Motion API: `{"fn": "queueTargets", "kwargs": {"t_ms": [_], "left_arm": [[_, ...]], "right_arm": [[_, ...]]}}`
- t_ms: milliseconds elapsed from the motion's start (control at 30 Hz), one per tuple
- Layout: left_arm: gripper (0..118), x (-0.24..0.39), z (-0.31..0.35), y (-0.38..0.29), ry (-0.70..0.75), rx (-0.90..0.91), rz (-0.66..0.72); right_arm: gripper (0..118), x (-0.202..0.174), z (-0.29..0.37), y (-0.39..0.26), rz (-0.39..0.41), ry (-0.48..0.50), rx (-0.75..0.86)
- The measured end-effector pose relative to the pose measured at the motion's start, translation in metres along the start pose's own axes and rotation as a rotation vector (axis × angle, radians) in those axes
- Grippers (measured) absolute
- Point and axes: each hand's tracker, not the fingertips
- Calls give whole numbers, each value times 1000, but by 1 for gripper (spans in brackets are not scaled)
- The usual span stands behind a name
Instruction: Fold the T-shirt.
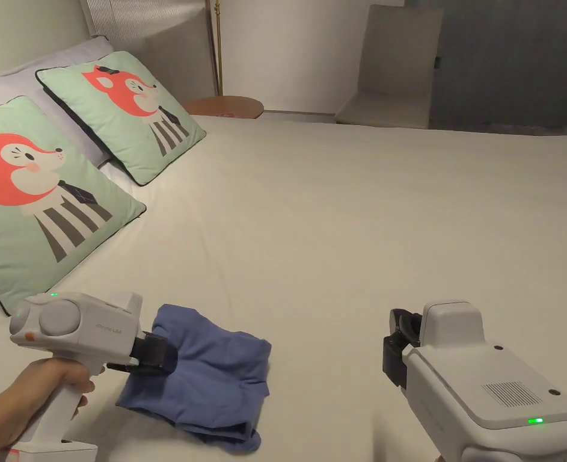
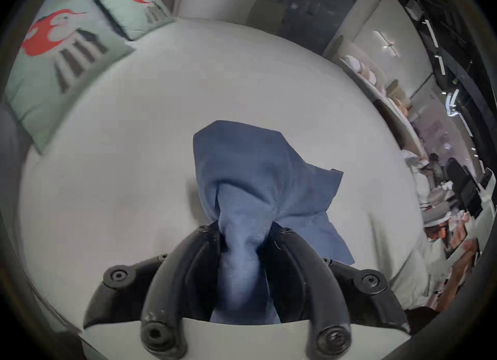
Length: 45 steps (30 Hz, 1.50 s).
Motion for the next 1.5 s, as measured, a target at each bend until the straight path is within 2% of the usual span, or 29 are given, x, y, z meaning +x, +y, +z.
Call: {"fn": "queueTargets", "kwargs": {"t_ms": [233, 400, 467, 567, 600, 633, 833, 967, 1067, 1233, 1500], "left_arm": [[23, -109, 29, 14, 224, -15, 78], [28, -151, 31, 21, 286, -7, 110], [41, -146, 30, 18, 283, -5, 117], [102, -141, 30, 21, 317, -9, 133], [110, -138, 31, 20, 326, 4, 125], [107, -136, 32, 20, 336, 15, 123], [108, -115, 46, 22, 345, 94, 119], [107, -78, 69, 20, 377, 237, 74], [107, -34, 94, 16, 389, 376, 46], [107, 76, 135, -3, 452, 626, -83], [107, 206, 149, -42, 340, 1000, -128]], "right_arm": [[1, -26, -28, -2, 18, 37, -9], [1, -31, -40, -6, 26, 43, -33], [1, -32, -41, -7, 36, 42, -42], [1, -28, -41, -8, 26, 37, -50], [1, -25, -40, -8, 22, 33, -49], [1, -24, -39, -8, 21, 30, -49], [1, -13, -21, -2, 5, 12, 2], [1, 0, -3, 5, 2, 7, 60], [1, 13, 17, 13, 8, -12, 115], [1, 37, 52, 29, 4, -32, 204], [1, 72, 100, 43, 40, -135, 342]]}}
